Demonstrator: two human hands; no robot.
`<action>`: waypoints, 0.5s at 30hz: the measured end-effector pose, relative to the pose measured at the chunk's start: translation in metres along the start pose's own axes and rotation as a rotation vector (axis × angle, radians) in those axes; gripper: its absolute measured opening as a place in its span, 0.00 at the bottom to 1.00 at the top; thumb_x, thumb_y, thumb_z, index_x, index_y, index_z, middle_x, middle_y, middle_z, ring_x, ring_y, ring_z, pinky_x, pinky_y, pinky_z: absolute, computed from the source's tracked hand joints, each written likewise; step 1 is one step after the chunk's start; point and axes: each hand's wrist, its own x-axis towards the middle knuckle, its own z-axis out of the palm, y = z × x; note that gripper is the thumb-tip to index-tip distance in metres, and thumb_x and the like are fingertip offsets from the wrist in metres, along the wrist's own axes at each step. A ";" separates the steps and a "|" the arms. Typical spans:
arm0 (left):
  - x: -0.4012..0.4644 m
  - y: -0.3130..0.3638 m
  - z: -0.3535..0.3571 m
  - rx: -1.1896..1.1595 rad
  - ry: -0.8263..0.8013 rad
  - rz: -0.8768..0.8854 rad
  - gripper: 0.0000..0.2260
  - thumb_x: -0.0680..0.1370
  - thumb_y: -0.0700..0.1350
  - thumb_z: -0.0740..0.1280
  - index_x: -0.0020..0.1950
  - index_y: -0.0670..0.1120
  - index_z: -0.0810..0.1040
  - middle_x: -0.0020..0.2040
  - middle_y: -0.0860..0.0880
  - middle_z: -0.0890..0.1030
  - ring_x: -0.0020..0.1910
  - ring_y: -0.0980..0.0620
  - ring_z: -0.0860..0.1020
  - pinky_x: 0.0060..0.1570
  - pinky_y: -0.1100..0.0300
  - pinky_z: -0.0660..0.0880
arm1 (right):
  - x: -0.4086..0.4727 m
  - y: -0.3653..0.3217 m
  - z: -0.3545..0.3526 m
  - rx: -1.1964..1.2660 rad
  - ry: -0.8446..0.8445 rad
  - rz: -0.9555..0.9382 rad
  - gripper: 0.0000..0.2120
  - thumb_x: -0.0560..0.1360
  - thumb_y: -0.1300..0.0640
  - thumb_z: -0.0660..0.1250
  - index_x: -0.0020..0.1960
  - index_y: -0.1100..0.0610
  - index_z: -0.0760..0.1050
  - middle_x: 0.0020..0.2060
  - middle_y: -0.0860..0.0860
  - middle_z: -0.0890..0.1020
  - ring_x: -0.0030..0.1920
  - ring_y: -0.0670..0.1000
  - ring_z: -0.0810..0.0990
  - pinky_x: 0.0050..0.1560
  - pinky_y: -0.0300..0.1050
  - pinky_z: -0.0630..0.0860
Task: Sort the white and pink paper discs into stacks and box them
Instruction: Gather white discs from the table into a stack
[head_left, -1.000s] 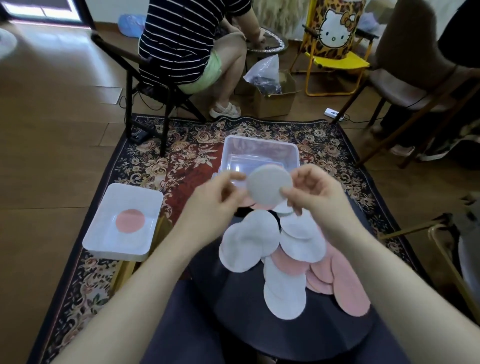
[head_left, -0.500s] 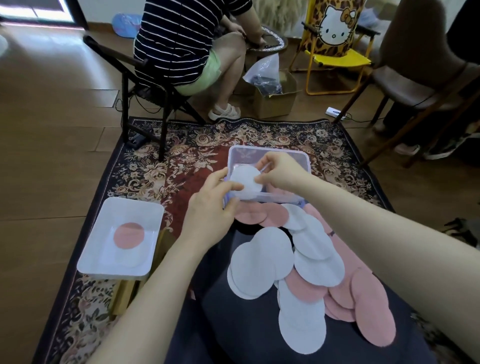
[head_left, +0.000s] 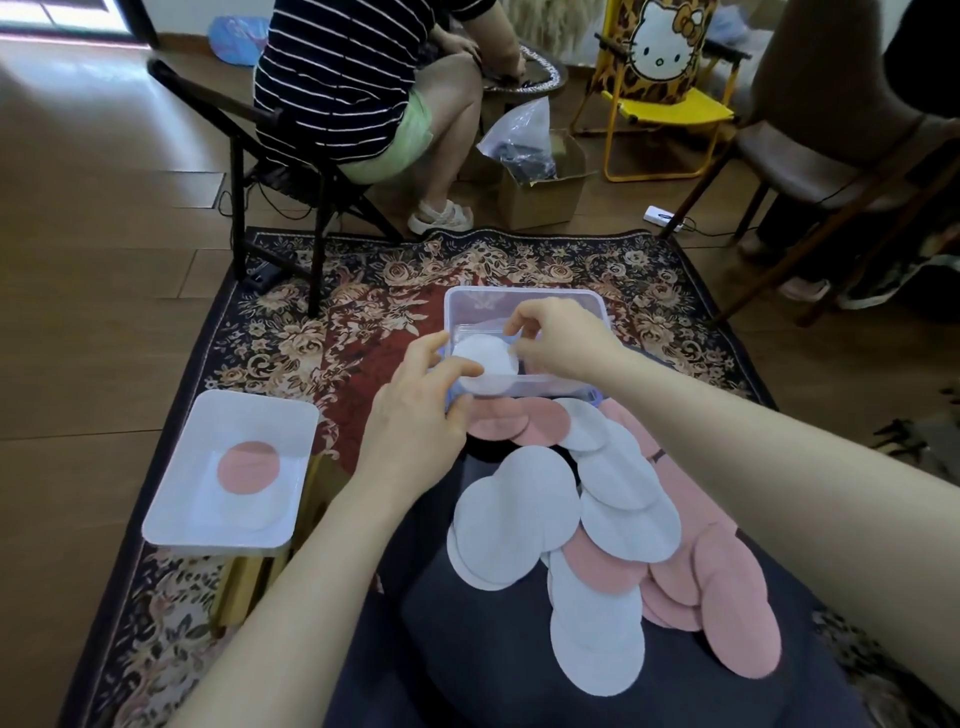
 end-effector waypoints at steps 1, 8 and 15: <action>0.000 0.001 0.000 -0.002 -0.003 -0.006 0.12 0.75 0.39 0.66 0.58 0.48 0.79 0.69 0.50 0.68 0.66 0.50 0.71 0.56 0.46 0.73 | -0.004 0.000 -0.003 0.025 0.035 -0.014 0.09 0.75 0.59 0.64 0.53 0.52 0.78 0.45 0.48 0.79 0.47 0.51 0.78 0.47 0.49 0.77; -0.006 0.005 -0.002 0.010 -0.028 -0.045 0.15 0.77 0.39 0.65 0.63 0.49 0.77 0.73 0.51 0.65 0.71 0.51 0.67 0.61 0.47 0.70 | -0.084 0.001 -0.012 0.325 0.345 -0.112 0.06 0.76 0.59 0.66 0.47 0.49 0.80 0.41 0.42 0.79 0.33 0.41 0.73 0.38 0.39 0.69; -0.056 0.011 0.004 0.030 0.126 0.000 0.16 0.76 0.39 0.64 0.63 0.45 0.77 0.65 0.47 0.74 0.63 0.47 0.74 0.57 0.47 0.74 | -0.190 0.012 0.018 0.521 0.390 -0.007 0.10 0.75 0.63 0.68 0.47 0.48 0.79 0.42 0.40 0.80 0.37 0.48 0.75 0.38 0.30 0.67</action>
